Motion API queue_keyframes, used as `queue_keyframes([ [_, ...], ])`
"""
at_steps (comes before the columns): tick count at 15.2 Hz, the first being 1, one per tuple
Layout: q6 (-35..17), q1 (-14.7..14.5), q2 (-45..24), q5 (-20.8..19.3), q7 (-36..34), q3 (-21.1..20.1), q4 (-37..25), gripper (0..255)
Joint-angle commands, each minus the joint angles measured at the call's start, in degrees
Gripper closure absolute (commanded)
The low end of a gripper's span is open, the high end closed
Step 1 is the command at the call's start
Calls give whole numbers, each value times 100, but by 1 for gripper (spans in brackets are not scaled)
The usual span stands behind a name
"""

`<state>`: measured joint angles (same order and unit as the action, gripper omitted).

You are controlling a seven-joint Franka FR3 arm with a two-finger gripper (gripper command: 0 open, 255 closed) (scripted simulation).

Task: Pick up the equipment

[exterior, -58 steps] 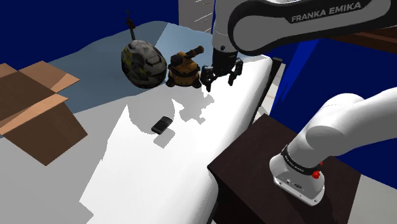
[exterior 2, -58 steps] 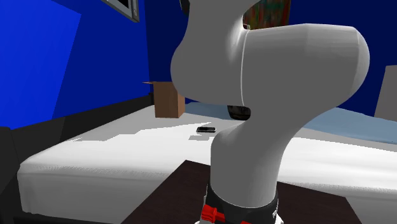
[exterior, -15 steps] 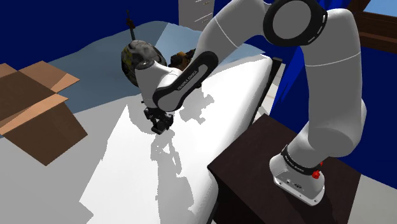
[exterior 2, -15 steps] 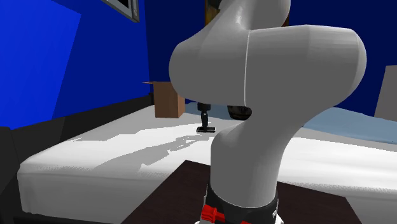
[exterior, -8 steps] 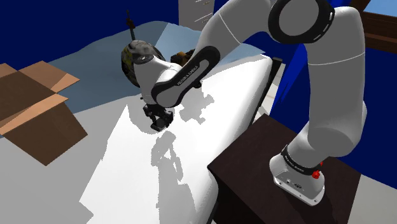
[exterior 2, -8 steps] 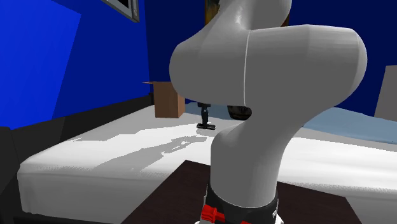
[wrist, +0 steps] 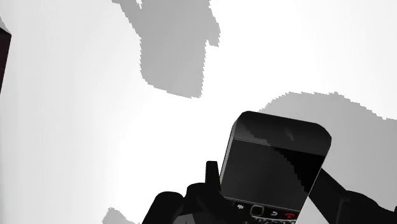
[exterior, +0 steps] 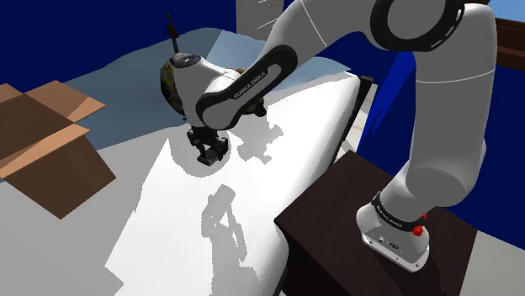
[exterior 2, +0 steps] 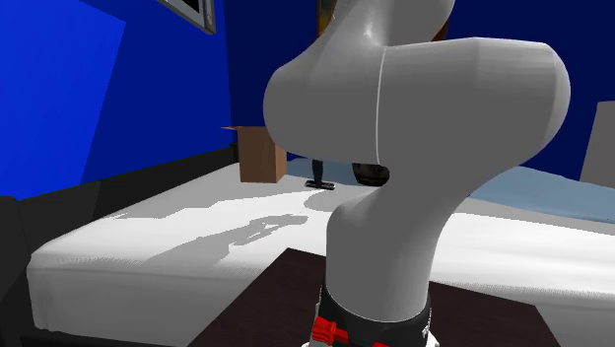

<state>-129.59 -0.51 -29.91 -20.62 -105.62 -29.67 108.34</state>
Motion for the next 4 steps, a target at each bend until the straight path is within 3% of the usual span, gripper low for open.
queue_keyframes([
  [1, 106, 32, 119, 75, 36, -54, 5, 255],
  [4, 168, 50, 178, 115, 61, -79, -5, 255],
])
